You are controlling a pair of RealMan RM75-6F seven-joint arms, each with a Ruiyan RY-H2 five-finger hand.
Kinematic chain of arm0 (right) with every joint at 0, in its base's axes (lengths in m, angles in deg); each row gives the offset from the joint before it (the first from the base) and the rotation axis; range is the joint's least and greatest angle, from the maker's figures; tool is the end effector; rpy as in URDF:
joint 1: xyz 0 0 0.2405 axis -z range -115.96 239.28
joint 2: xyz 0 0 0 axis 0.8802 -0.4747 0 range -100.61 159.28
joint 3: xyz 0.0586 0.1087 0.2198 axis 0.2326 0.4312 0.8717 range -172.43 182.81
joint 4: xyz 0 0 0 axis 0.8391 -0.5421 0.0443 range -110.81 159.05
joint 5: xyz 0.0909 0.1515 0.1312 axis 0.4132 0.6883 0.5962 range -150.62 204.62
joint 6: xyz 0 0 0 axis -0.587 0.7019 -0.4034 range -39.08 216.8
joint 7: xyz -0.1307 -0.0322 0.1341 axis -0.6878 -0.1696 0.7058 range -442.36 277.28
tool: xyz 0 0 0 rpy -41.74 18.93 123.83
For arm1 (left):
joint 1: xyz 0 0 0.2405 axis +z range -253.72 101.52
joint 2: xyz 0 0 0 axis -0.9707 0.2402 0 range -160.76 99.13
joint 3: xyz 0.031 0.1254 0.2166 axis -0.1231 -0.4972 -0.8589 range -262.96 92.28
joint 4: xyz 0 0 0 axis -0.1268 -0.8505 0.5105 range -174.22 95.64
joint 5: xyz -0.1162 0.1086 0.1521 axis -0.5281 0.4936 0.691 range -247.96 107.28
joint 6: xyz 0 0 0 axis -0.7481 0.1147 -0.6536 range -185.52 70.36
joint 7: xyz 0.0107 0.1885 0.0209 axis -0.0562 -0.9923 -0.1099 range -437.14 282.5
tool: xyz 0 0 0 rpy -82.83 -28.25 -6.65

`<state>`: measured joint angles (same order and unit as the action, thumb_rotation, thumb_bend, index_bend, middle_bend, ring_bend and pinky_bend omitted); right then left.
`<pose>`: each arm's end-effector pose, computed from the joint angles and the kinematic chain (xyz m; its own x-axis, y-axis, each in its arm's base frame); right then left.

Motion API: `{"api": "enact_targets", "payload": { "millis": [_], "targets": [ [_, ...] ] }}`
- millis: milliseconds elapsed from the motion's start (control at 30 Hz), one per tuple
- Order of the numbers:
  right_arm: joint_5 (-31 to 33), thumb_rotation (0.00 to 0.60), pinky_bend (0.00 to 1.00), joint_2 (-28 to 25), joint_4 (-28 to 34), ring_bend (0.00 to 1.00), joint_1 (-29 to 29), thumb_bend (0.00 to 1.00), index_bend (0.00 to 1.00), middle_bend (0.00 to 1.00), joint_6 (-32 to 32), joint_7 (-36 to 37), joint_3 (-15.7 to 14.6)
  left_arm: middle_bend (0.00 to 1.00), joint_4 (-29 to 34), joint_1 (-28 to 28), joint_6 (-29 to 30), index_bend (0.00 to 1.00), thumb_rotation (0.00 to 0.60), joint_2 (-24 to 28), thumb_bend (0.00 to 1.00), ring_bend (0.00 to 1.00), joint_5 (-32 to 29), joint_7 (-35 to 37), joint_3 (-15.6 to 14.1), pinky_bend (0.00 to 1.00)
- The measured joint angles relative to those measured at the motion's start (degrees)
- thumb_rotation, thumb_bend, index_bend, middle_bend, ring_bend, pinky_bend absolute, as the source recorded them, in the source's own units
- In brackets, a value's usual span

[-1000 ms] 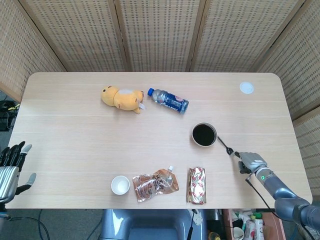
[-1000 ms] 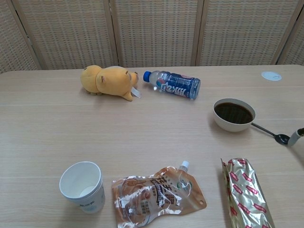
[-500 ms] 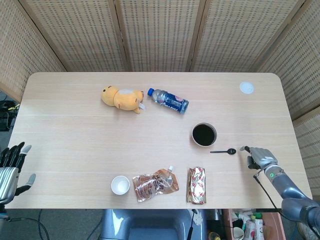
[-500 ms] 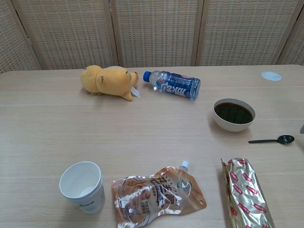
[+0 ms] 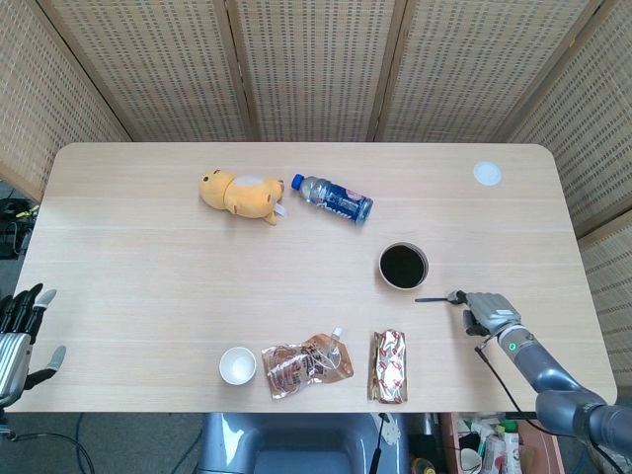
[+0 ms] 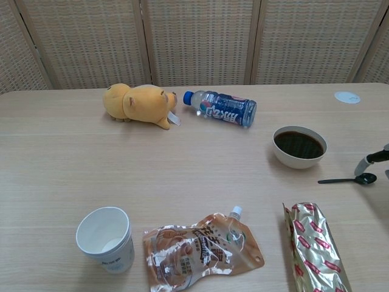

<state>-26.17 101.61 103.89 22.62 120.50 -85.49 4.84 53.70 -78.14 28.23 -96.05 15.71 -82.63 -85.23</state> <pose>-0.3179 -0.3576 0.0075 0.3187 -0.6621 0.6782 -0.9101 -0.0139 0.4141 -0.3208 0.2010 0.1341 0.4518 0.0608 0.8900 0.8904 0.0303 -0.4541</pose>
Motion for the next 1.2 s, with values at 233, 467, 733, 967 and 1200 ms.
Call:
{"api": "enact_targets", "payload": {
  "millis": [233, 467, 733, 967, 1200],
  "targets": [
    [2.0, 0.600, 1.00, 1.7, -0.3, 1.00, -1.5, 1.00, 0.22, 0.96, 0.2, -2.3, 0.1, 0.00, -0.8, 0.3, 0.1, 0.00, 0.600, -0.1, 0.38, 0.00, -0.3, 0.8, 0.0, 0.00],
    [3.8, 0.600, 1.00, 2.7, -0.1, 1.00, -2.7, 1.00, 0.22, 0.96, 0.7, -4.3, -0.1, 0.00, -1.5, 0.6, 0.0, 0.00, 0.600, -0.3, 0.38, 0.00, -0.5, 1.5, -0.2, 0.00],
    [5.5, 0.600, 1.00, 4.2, -0.9, 1.00, -3.7, 1.00, 0.22, 0.96, 0.7, -5.8, -0.6, 0.00, -1.9, 0.6, 0.0, 0.00, 0.600, -0.3, 0.38, 0.00, -0.6, 1.8, -0.1, 0.00],
    [6.5, 0.600, 1.00, 4.6, -1.3, 1.00, -4.1, 1.00, 0.22, 0.96, 0.2, -6.5, -1.4, 0.00, -2.1, 0.7, 0.0, 0.00, 0.600, -0.4, 0.38, 0.00, -0.6, 2.0, -0.2, 0.00],
    [7.1, 0.600, 1.00, 4.2, -0.7, 1.00, -4.2, 1.00, 0.23, 0.96, 0.2, -6.8, -2.1, 0.00, -2.3, 0.8, 0.1, 0.00, 0.600, -0.6, 0.38, 0.00, -0.6, 2.2, -0.2, 0.00]
  ]
}}
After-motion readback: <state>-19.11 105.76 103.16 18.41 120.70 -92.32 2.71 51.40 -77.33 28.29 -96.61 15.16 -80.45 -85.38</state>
